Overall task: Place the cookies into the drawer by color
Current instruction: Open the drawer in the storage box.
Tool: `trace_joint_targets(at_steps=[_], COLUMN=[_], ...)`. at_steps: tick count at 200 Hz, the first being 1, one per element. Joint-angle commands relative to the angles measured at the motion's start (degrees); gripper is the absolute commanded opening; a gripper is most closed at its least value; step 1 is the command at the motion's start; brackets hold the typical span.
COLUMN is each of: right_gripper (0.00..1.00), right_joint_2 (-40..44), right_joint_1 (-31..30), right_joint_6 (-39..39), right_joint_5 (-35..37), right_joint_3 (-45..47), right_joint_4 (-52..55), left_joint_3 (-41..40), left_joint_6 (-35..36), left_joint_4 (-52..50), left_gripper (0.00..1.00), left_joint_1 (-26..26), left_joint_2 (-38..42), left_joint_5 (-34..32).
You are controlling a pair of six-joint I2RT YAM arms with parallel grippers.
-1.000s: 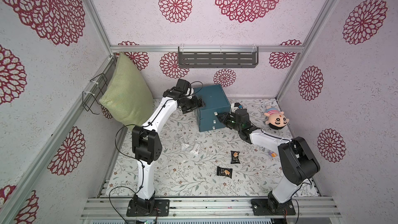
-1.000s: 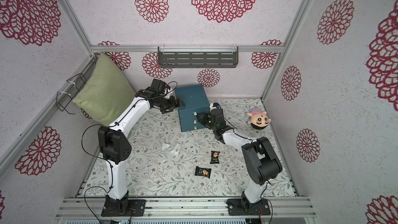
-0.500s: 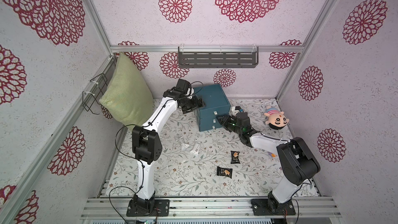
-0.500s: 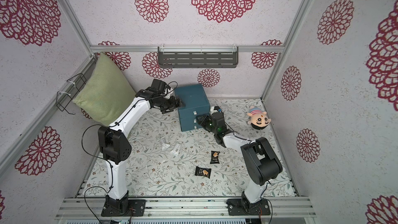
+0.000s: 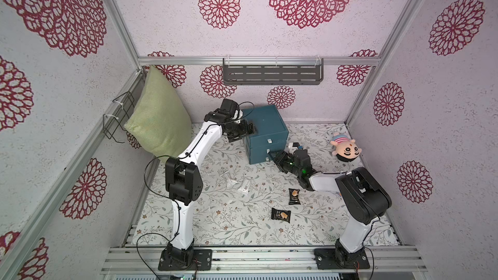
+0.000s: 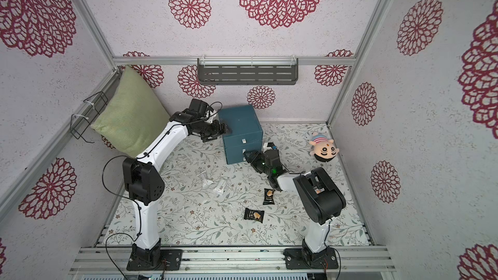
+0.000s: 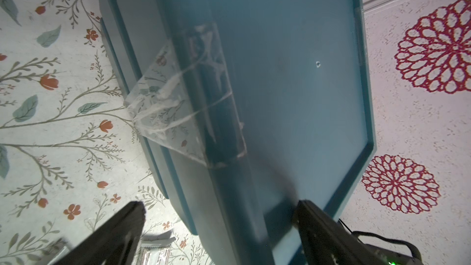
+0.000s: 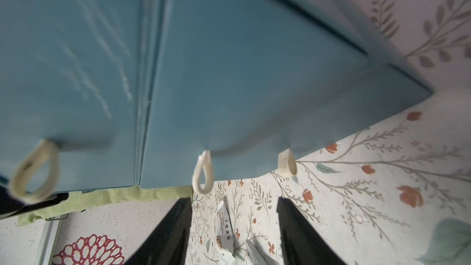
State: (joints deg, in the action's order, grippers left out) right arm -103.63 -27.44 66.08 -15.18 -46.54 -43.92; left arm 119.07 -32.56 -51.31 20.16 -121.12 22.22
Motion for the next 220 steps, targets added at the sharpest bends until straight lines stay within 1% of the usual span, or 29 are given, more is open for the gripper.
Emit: trace_joint_targets(at_steps=[1,21,36,73,82,90,97,104,114,155,176,187,220], right_gripper=[0.54,0.5,0.43,0.43,0.42,0.39,0.34,0.31,0.29,0.19,0.08,0.0,0.0], right_joint_2=[-0.63,-1.58,-2.08,-2.23,-2.25,-2.32,-2.39,-2.48,-2.71,-3.13,-3.02,-2.68,0.06], right_joint_1=[-0.51,-0.52,-0.63,-0.64,-0.68,-0.62,-0.57,-0.55,-0.53,-0.58,-0.54,-0.55,-0.74], right_joint_6=[2.44,3.36,4.0,4.57,4.7,4.81,4.85,5.08,5.2,5.92,6.2,6.25,6.23], right_joint_5=[-0.91,-0.74,-0.49,0.28,0.58,0.74,0.77,0.85,0.85,1.11,1.12,1.27,2.51], right_joint_3=[-2.22,-2.84,-3.22,-3.83,-3.9,-4.03,-4.16,-4.25,-4.34,-4.52,-4.54,-4.31,-1.89], right_joint_4=[-5.4,-6.63,-7.4,-8.22,-8.2,-8.2,-8.22,-8.25,-8.46,-9.03,-8.93,-8.73,-7.61], left_joint_3=[-1.64,-1.6,-1.64,-1.64,-1.64,-1.73,-1.75,-1.73,-1.73,-1.82,-1.82,-1.82,-1.99], left_joint_6=[1.18,1.23,1.21,1.15,1.13,1.1,1.12,1.09,1.13,1.15,1.15,1.09,1.16], left_joint_4=[-1.75,-1.75,-1.69,-1.68,-1.66,-1.64,-1.61,-1.68,-1.62,-1.53,-1.58,-1.59,-1.56], left_gripper=[1.0,1.0,1.0,1.0,1.0,1.0,1.0,1.0,1.0,1.0,1.0,1.0,1.0], left_joint_1=[0.4,0.34,0.25,0.17,0.23,0.21,0.15,0.17,0.22,0.21,0.17,0.22,0.11], left_joint_2=[-0.06,-0.08,0.06,0.1,0.03,0.01,0.08,0.01,0.02,-0.08,0.01,0.07,0.15], left_joint_5=[-0.71,-0.55,-0.42,-0.33,-0.33,-0.24,-0.23,-0.24,-0.24,-0.16,-0.13,-0.14,-0.57])
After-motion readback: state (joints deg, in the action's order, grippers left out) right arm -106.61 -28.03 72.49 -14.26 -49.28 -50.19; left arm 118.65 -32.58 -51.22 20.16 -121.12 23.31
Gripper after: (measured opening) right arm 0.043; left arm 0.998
